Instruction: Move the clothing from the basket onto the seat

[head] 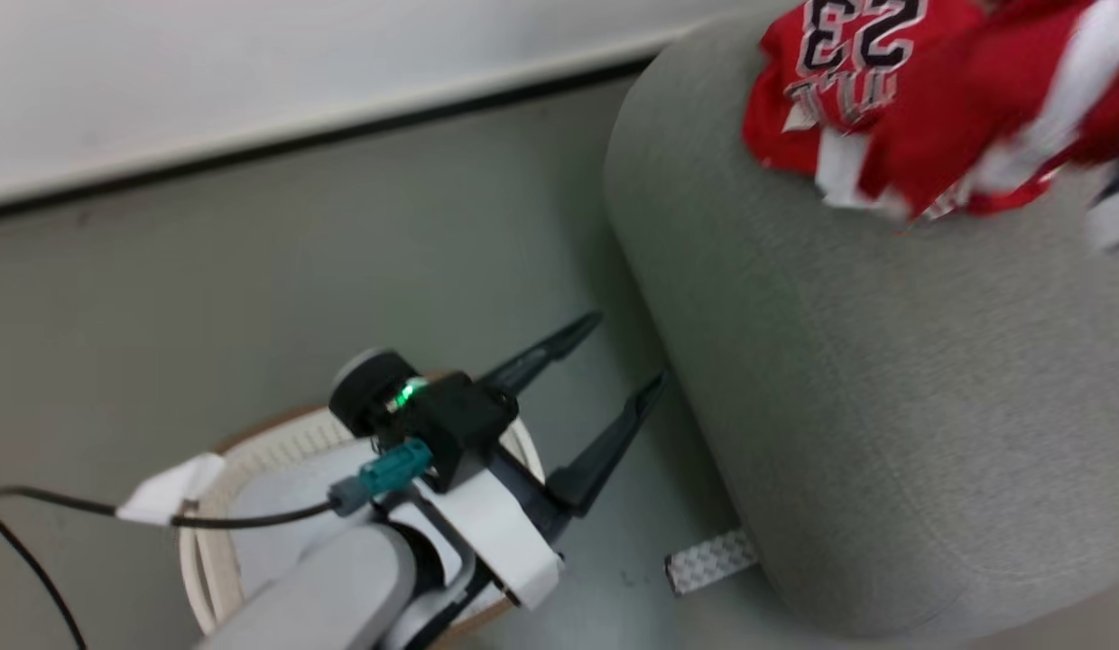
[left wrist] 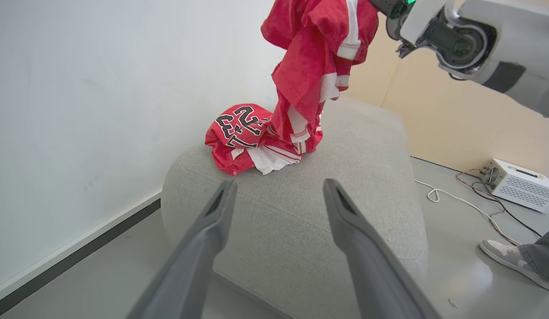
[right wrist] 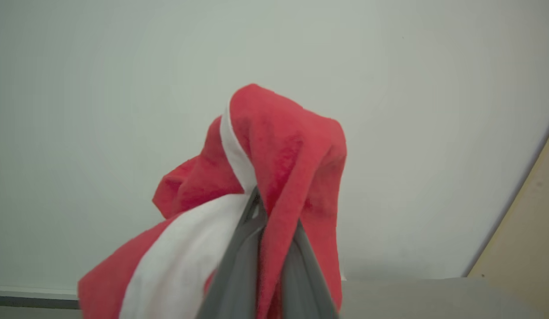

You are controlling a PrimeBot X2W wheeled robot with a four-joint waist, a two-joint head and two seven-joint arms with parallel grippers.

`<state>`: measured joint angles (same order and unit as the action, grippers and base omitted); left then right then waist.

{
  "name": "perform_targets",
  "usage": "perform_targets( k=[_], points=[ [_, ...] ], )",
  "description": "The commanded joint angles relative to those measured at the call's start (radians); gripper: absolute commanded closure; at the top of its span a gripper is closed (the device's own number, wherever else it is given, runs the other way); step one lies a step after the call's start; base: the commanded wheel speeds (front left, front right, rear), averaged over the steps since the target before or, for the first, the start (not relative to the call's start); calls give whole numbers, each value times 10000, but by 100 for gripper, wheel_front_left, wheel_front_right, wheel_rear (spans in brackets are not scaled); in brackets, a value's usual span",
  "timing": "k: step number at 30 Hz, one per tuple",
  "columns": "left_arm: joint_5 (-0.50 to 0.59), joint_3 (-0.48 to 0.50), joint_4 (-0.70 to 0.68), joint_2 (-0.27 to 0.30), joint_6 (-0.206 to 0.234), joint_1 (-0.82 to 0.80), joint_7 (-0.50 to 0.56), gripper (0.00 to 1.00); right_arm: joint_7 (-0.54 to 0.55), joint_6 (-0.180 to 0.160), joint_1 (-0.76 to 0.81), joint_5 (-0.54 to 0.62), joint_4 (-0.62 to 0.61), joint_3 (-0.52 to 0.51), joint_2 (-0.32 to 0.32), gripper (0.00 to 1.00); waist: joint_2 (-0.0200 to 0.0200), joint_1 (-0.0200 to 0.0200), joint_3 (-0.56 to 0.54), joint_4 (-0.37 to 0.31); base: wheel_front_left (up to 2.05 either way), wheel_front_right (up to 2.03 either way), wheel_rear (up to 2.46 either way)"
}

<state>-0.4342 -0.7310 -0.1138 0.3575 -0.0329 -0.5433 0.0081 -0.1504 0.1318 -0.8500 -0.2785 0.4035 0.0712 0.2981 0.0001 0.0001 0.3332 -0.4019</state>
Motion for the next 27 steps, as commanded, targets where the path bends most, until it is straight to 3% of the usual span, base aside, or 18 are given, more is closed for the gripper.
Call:
perform_targets(
  k=[1, 5, 9, 16, 17, 18, 19, 20, 27],
  points=[
    [159, 47, -183, 155, -94, -284, 51, 0, 213, -24, -440, 212, -74, -362, 99, 100, -1, -1, 1372, 658, 0, 0, 0],
    [317, 146, -749, 371, -294, -998, 129, 0, 1012, -24, -1610, 982, 157, -2116, 612, 100, -1, -1, 2480, 1101, 0, 0, 0],
    [310, 338, -1081, 510, -377, -1369, 70, 0, 1379, -22, -2191, 2033, 655, -3809, 733, 100, -1, -1, 3259, 1508, 0, 0, 0],
    [118, 442, -993, 703, -396, -1228, -233, 0, 1040, -24, -1494, 3465, 1791, -6022, -191, 100, -1, -1, 3551, 1888, 0, 0, 0],
    [74, 450, -959, 702, -403, -1169, -290, 0, 911, -24, -1354, 3627, 2004, -6255, -360, 78, -1, -1, 3498, 1914, 0, 0, 0],
    [72, 460, -920, 706, -392, -1120, -353, 0, 775, -24, -1231, 3824, 2200, -6423, -518, 62, -1, -1, 3424, 1934, 0, 0, 0],
    [51, 478, -882, 710, -373, -1078, -395, 0, 616, -24, -1130, 3977, 2366, -6598, -648, 4, -1, -1, 3358, 1937, 0, 0, 0],
    [30, 496, -806, 729, -378, -1032, -472, 0, 459, -24, -1025, 4021, 2524, -6733, -773, 0, -1, -1, 3238, 1926, 0, 0, 0],
    [-358, 904, -159, 851, -38, -385, -1053, 0, -762, -22, 55, 4555, 2766, -6437, -1274, 0, -1, -1, 2034, 1854, 0, 0, 0]
  ],
)
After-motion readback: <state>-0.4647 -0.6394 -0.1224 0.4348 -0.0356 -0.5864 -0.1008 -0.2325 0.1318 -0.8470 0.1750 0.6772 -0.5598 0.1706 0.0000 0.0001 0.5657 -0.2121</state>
